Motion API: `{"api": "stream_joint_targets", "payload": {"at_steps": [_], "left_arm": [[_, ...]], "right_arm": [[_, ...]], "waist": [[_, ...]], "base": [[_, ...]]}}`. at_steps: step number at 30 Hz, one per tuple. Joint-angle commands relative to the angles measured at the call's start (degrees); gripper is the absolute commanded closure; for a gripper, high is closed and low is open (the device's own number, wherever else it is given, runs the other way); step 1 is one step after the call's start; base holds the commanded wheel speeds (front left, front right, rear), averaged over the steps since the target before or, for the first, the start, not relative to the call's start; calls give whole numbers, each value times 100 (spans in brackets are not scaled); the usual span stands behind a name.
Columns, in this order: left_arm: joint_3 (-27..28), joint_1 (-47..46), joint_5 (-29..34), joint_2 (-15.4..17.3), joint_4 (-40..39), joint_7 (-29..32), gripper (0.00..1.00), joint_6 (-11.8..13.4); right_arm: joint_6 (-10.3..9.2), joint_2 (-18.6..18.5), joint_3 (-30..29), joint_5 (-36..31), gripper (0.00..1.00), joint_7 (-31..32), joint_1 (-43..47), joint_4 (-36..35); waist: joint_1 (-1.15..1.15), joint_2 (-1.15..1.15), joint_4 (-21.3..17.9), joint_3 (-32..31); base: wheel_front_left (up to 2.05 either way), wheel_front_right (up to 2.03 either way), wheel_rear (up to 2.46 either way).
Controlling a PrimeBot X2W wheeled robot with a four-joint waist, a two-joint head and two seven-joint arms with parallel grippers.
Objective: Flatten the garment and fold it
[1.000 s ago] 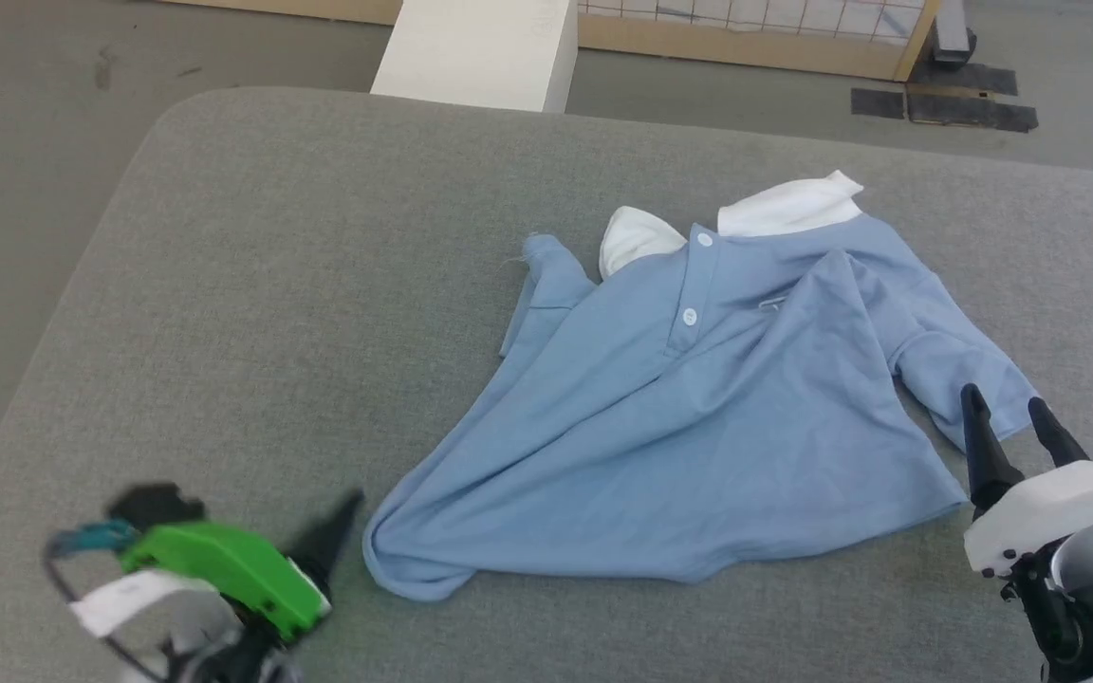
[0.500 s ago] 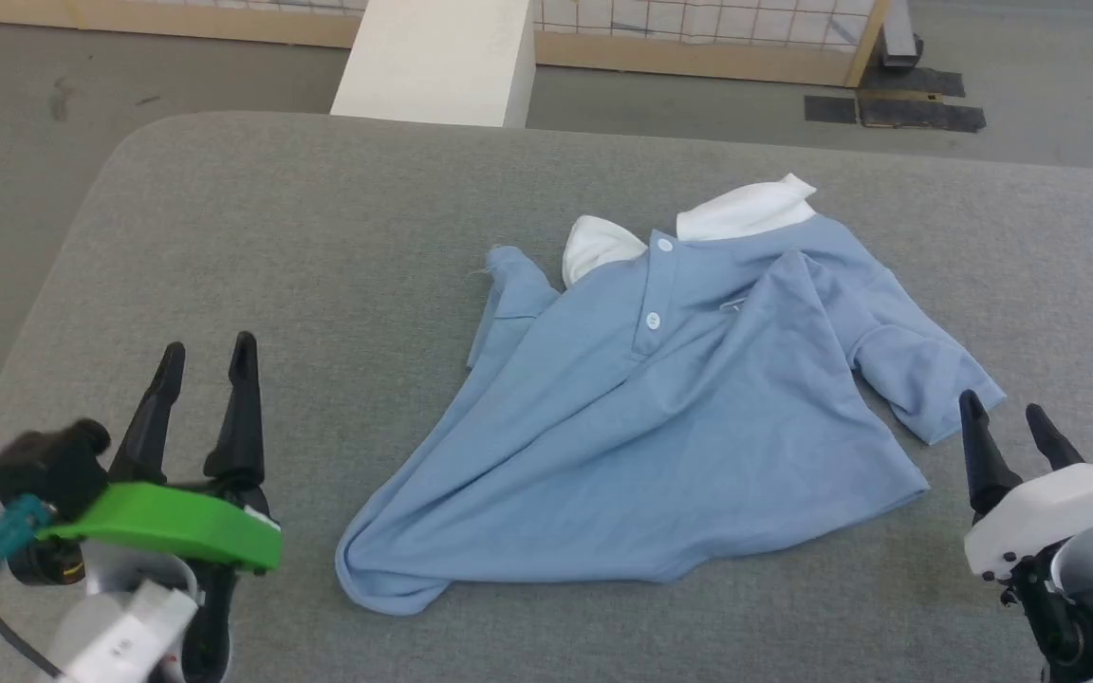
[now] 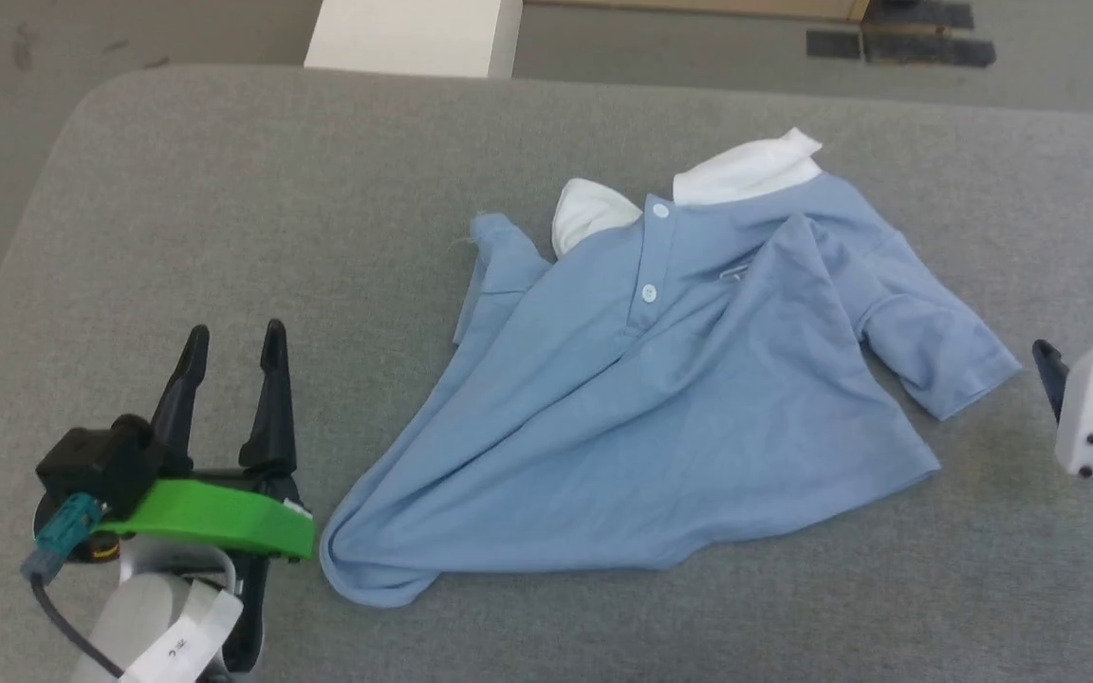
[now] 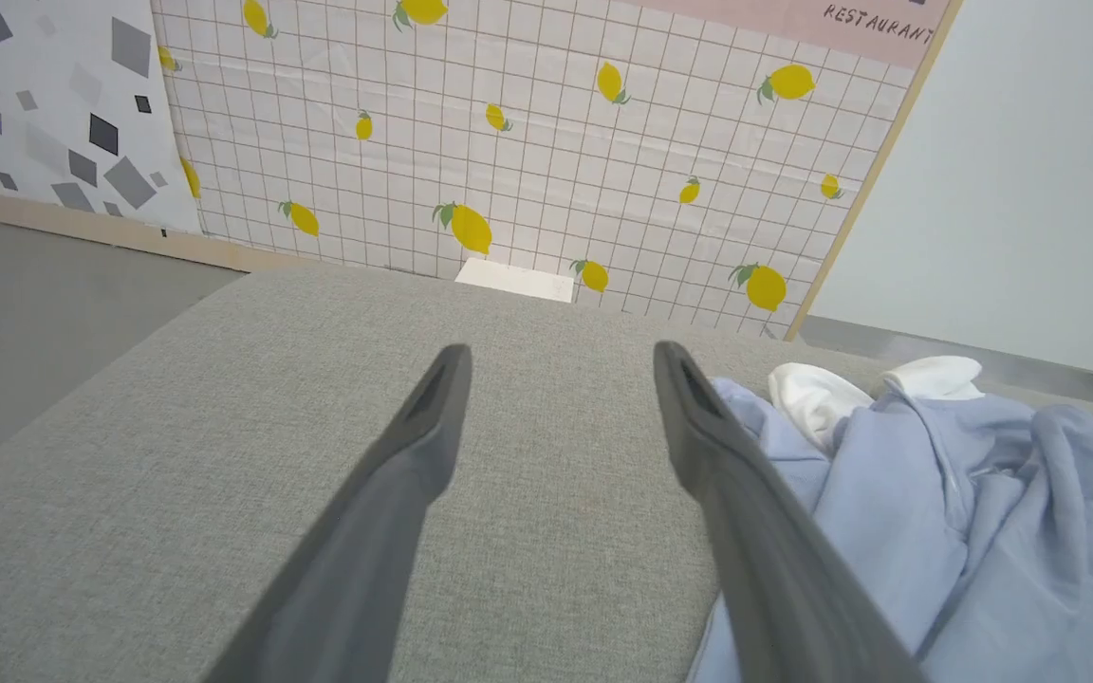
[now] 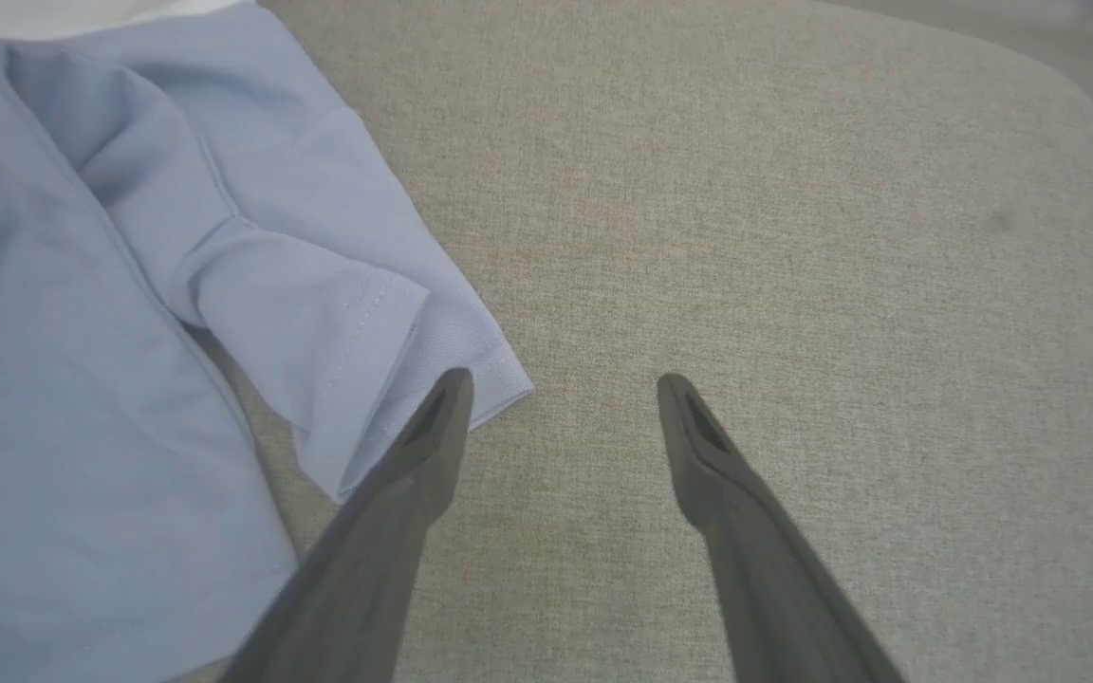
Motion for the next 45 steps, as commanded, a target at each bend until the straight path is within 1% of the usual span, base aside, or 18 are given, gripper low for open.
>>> {"api": "stream_joint_targets", "payload": {"at_steps": [1,5,8,11,16,17,18,19,22,25,29,32,35,38,41,42,43,45], "left_arm": [[-24,-132,66,2,14,-52,0,-10],[-81,-313,114,-17,29,-60,0,-13],[-137,-465,135,-43,46,-63,0,-35],[-159,-564,137,-84,82,-83,0,-36],[-143,-627,115,-122,173,-121,0,-39],[-131,-627,98,-126,195,-126,0,-41],[-123,-626,91,-122,219,-131,0,-45],[-116,-626,91,-120,229,-136,0,-45],[-114,-609,89,-132,240,-146,0,-28],[-128,-620,83,-138,237,-149,0,-22],[-160,-641,53,-148,244,-138,0,-37],[-171,-654,28,-144,264,-138,0,-49],[-169,-647,-10,-147,295,-130,0,-47],[-159,-617,-51,-148,327,-113,0,-30],[-156,-583,-78,-148,350,-101,0,-11],[-151,-571,-97,-147,363,-86,0,-7],[-145,-563,-104,-137,376,-82,0,-2],[-138,-547,-112,-126,381,-62,0,22]], "right_arm": [[-8,-140,164,-46,0,298,-169,47],[-8,-462,607,-35,0,1063,-501,114],[-8,-660,868,-16,0,1431,-671,186],[-8,-754,1102,52,0,1700,-701,279],[-8,-824,1444,398,0,2151,-610,350],[-8,-844,1457,439,56,2215,-604,347],[-8,-884,1481,478,82,2261,-604,324],[-8,-923,1503,509,100,2280,-608,302],[-8,-1053,1354,546,100,2200,-680,230],[-8,-1183,970,467,100,2056,-796,204],[-8,-1385,168,207,100,1857,-932,234],[-8,-1491,-476,-78,100,1860,-896,334],[-8,-1449,-959,-296,100,1987,-683,436],[-8,-1172,-1368,-443,100,2107,-422,502],[-8,-862,-1646,-581,100,2101,-244,461],[-8,-767,-1702,-612,71,2049,-209,409],[-8,-673,-1742,-598,0,1931,-212,330],[-8,-550,-1752,-551,0,1680,-259,192]], "waist": [[-1,0,92,273],[-1,0,192,567],[-1,0,290,776],[-1,0,364,906],[-1,0,402,981],[-1,0,396,978],[-1,0,387,974],[-1,0,377,965],[-1,0,333,923],[-1,0,311,895],[-1,0,317,862],[-1,0,332,840],[-1,0,341,808],[-1,0,338,772],[-1,0,319,719],[-1,0,307,695],[-1,0,289,659],[-1,0,252,594]], "base": [[0,0,0],[0,0,0],[0,0,0],[0,0,0],[0,0,0],[0,0,0],[0,0,0],[0,0,0],[0,0,0],[0,0,0],[0,0,0],[0,0,0],[0,0,0],[0,0,0],[0,0,0],[0,0,0],[0,0,0],[0,0,0]]}}
